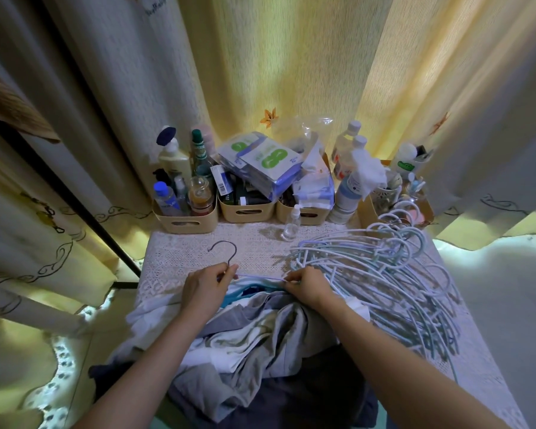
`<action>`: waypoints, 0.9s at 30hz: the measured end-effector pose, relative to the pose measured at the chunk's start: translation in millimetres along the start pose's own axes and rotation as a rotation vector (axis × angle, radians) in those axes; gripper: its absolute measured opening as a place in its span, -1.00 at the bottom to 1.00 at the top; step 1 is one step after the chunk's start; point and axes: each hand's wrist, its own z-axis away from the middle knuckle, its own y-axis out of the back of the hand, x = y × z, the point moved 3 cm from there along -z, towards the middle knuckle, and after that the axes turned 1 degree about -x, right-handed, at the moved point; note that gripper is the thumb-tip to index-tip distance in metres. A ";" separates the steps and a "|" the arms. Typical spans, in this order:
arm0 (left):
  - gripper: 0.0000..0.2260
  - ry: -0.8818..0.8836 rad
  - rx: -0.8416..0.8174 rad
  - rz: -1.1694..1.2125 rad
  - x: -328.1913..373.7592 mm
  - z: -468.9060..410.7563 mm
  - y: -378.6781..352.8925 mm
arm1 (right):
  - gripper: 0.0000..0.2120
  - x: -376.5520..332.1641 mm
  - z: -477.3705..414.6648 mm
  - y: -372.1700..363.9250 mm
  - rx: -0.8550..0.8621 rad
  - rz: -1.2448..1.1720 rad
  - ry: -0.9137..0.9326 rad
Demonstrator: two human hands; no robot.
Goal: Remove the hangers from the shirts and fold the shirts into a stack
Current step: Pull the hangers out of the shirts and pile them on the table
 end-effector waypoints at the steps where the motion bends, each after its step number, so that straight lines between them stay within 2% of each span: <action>1: -0.70 -0.020 0.010 -0.021 0.9 0.4 0.7 | -0.80 0.1 1.0 -0.8 0.017 -0.002 -0.009; 8: -0.78 -0.066 0.043 -0.113 -1.8 -7.8 15.0 | -0.77 11.1 0.8 6.5 0.240 -0.221 -0.230; 15: -0.76 0.018 0.056 -0.021 -14.4 -9.6 28.0 | -0.50 38.6 -8.5 19.7 0.297 -0.356 -0.376; 18: -0.74 0.095 0.095 0.131 -16.5 -13.8 36.5 | -0.63 51.8 -6.9 17.9 0.268 -0.374 -0.412; 20: -0.74 0.100 0.094 0.221 -13.4 -17.3 40.9 | -0.78 51.8 -4.7 15.7 0.183 -0.344 -0.347; 22: -0.75 0.069 0.037 0.264 -7.1 -17.0 41.3 | -0.82 45.1 -1.7 20.1 0.145 -0.351 -0.248; 23: -0.76 0.045 0.000 0.270 -2.3 -15.7 40.4 | -0.83 39.5 0.5 26.7 0.183 -0.393 -0.194; 25: -0.77 -0.004 -0.075 0.269 11.4 -13.6 35.6 | -0.83 25.2 8.5 44.4 0.382 -0.456 -0.074; 26: -0.78 -0.028 -0.104 0.269 20.9 -13.0 32.4 | -0.79 14.4 14.5 52.0 0.469 -0.413 0.023; 27: -0.78 -0.054 -0.124 0.277 32.1 -12.8 29.1 | -0.75 0.3 20.9 56.7 0.484 -0.331 0.154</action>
